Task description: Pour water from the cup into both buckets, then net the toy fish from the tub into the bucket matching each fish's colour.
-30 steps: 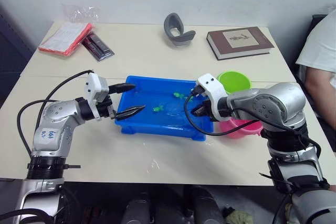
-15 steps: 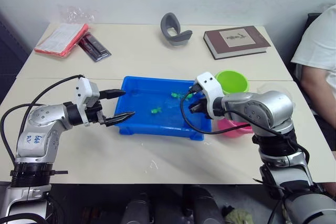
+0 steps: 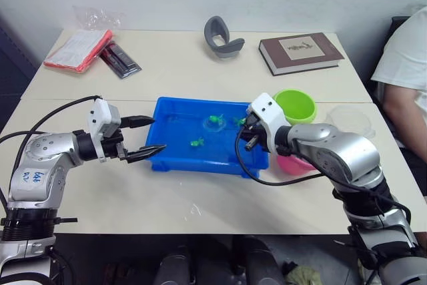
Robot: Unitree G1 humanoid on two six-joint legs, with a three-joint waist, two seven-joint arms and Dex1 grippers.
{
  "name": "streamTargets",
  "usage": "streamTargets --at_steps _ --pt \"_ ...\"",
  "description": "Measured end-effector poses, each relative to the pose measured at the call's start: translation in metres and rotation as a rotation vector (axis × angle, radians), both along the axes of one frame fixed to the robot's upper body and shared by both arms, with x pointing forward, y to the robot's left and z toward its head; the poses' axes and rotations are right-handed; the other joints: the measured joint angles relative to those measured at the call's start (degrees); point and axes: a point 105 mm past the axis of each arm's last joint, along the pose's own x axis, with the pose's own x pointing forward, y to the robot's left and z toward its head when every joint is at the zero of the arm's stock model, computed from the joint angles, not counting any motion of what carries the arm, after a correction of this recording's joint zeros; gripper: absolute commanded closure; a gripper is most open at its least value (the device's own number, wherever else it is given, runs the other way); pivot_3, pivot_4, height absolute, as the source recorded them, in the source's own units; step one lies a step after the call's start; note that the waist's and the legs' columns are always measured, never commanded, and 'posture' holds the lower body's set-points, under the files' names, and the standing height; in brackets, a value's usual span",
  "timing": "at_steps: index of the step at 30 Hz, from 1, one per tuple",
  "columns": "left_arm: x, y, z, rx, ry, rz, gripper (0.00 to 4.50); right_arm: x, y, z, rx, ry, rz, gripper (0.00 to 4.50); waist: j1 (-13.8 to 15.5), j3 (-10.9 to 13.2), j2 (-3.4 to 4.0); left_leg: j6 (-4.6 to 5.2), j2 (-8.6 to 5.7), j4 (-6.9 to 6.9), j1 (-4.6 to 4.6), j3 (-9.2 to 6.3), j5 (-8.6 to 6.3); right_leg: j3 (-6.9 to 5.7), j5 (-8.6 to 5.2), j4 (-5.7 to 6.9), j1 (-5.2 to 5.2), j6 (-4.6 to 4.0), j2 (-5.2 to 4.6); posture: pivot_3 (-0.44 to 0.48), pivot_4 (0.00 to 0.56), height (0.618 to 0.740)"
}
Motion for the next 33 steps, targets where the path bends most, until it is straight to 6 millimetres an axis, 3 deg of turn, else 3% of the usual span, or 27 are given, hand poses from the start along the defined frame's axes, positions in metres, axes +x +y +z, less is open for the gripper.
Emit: streamTargets --at_steps 5,16,20,23,27,33 --pt "-0.003 0.003 0.0 0.003 0.014 -0.007 0.09 -0.019 -0.009 -0.005 0.014 -0.016 0.073 4.5 0.11 0.0 0.0 0.0 -0.01 0.0 0.0 0.0 0.0 0.0 0.0 -0.01 0.02 0.0 -0.01 0.0 0.15 0.74" --pt "0.006 -0.014 0.021 -0.05 -0.098 -0.054 0.09 -0.037 -0.049 0.021 0.07 -0.23 0.06 4.5 0.85 0.0 -0.01 0.0 -0.02 0.01 0.03 0.01 0.0 0.0 0.0 -0.01 0.04 0.0 0.06 0.0 0.15 0.74" --pt "0.01 -0.018 0.02 -0.07 -0.087 -0.064 0.09 -0.044 -0.059 0.037 0.109 -0.303 0.054 4.5 1.2 0.0 -0.01 0.0 -0.02 0.02 0.08 0.07 0.0 0.05 0.0 0.02 0.04 0.01 0.1 0.0 0.15 0.74" --pt "0.015 -0.027 0.022 -0.079 -0.077 -0.102 0.09 -0.046 -0.087 0.051 0.118 -0.392 -0.043 4.5 1.99 -0.01 -0.02 0.03 -0.08 0.05 0.07 0.03 0.0 0.01 0.01 0.01 0.09 0.01 0.07 0.0 0.15 0.74" --pt "0.019 -0.035 0.029 -0.085 -0.09 -0.128 0.09 -0.044 -0.13 0.052 0.038 -0.44 -0.181 4.5 2.79 -0.01 -0.03 0.09 -0.12 0.05 0.08 0.11 -0.02 0.09 0.04 -0.03 0.1 0.08 0.08 0.0 0.15 0.74" --pt "0.021 -0.038 0.022 -0.091 -0.065 -0.14 0.09 -0.04 -0.16 0.051 -0.067 -0.484 -0.251 4.5 2.57 -0.01 -0.03 0.07 -0.07 0.05 0.21 0.22 -0.01 0.2 0.04 0.03 0.11 0.08 0.15 0.0 0.15 0.74"
